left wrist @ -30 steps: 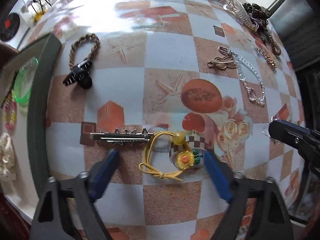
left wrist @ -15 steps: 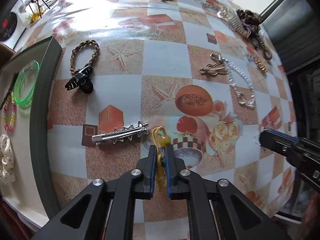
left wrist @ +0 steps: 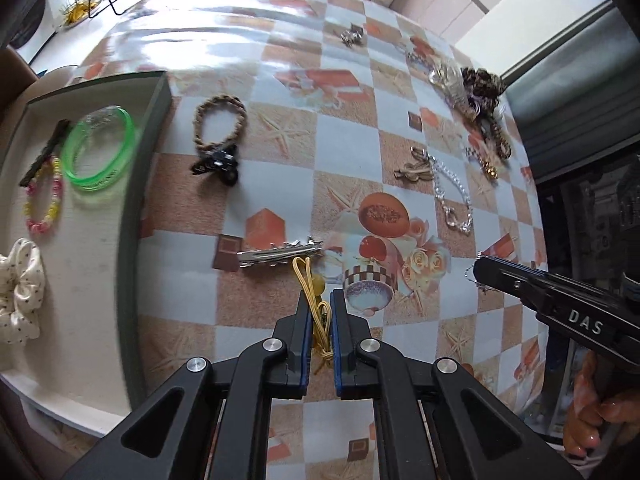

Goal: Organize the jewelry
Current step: 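Carry the hair tie into the tray and open the left tool while the right tool drops the charm there, then grasp the black claw clip with the left tool while the right tool grasps the beige hair pin, then carry the claw clip into the tray and release it while the right tool drops the beige pin there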

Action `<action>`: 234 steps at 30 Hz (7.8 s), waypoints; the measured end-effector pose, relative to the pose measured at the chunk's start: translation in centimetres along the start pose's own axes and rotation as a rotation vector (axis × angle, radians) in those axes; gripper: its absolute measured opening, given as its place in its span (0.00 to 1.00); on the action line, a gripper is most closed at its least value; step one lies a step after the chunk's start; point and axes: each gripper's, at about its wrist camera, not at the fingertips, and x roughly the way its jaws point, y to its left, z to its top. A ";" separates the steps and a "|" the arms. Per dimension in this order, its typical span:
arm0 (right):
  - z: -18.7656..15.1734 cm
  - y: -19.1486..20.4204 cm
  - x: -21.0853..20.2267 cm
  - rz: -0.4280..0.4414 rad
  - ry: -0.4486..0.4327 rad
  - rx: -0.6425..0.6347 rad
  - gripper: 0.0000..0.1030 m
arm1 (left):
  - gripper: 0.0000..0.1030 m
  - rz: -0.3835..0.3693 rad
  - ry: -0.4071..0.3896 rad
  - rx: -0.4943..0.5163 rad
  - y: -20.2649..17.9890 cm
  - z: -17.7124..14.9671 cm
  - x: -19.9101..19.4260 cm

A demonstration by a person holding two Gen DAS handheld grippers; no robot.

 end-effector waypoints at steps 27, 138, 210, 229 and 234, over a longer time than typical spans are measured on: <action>3.0 19.4 2.3 0.131 0.012 -0.302 0.11 | 0.11 0.098 -0.167 -0.265 18.3 -5.0 -16.6; 6.0 -3.1 4.4 0.081 0.051 0.322 0.77 | 0.95 0.278 -0.086 0.173 3.2 7.9 -4.9; 0.9 1.7 -0.3 0.016 0.003 0.164 0.08 | 0.26 0.072 -0.090 0.045 5.3 -0.6 -13.3; 1.2 10.1 -0.4 0.034 0.013 0.002 0.08 | 0.26 0.086 -0.135 -0.065 11.1 -2.5 -16.1; 1.3 13.2 0.2 0.052 0.025 -0.056 0.08 | 0.26 0.104 -0.133 -0.110 13.7 -3.5 -16.4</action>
